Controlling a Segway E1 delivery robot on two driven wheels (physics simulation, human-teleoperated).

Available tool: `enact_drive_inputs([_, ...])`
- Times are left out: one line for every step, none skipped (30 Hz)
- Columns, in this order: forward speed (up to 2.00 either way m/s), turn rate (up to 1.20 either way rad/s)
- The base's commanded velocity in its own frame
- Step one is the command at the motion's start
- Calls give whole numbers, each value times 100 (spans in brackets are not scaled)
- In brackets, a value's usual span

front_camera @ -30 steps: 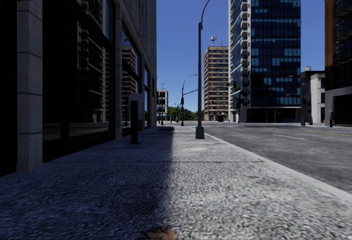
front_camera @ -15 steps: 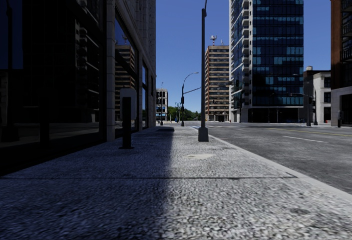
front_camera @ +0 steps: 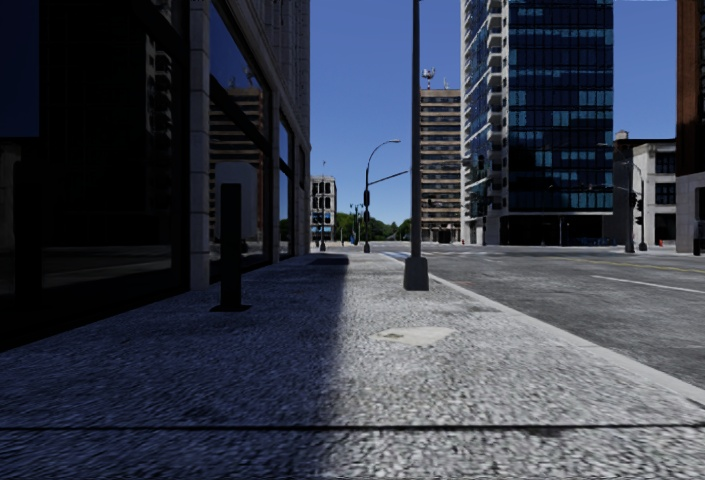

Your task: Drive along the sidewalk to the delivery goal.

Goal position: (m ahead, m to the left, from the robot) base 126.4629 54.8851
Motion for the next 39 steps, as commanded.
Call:
enact_drive_inputs([200, 0])
enact_drive_inputs([200, 0])
enact_drive_inputs([200, 0])
enact_drive_inputs([200, 0])
enact_drive_inputs([200, 0])
enact_drive_inputs([200, 0])
enact_drive_inputs([200, 0])
enact_drive_inputs([200, 0])
enact_drive_inputs([200, 0])
enact_drive_inputs([200, 0])
enact_drive_inputs([200, 0])
enact_drive_inputs([200, 0])
enact_drive_inputs([200, 0])
enact_drive_inputs([200, 0])
enact_drive_inputs([200, 0])
enact_drive_inputs([200, 0])
enact_drive_inputs([200, 0])
enact_drive_inputs([200, 0])
enact_drive_inputs([200, 0])
enact_drive_inputs([200, 0])
enact_drive_inputs([200, 0])
enact_drive_inputs([200, 0])
enact_drive_inputs([200, 0])
enact_drive_inputs([200, 0])
enact_drive_inputs([200, 0])
enact_drive_inputs([200, 0])
enact_drive_inputs([200, 0])
enact_drive_inputs([200, 0])
enact_drive_inputs([200, 0])
enact_drive_inputs([200, 0])
enact_drive_inputs([200, 0])
enact_drive_inputs([200, 0])
enact_drive_inputs([200, 0])
enact_drive_inputs([200, 0])
enact_drive_inputs([200, 0])
enact_drive_inputs([200, 0])
enact_drive_inputs([200, 0])
enact_drive_inputs([200, 0])
enact_drive_inputs([200, 0])
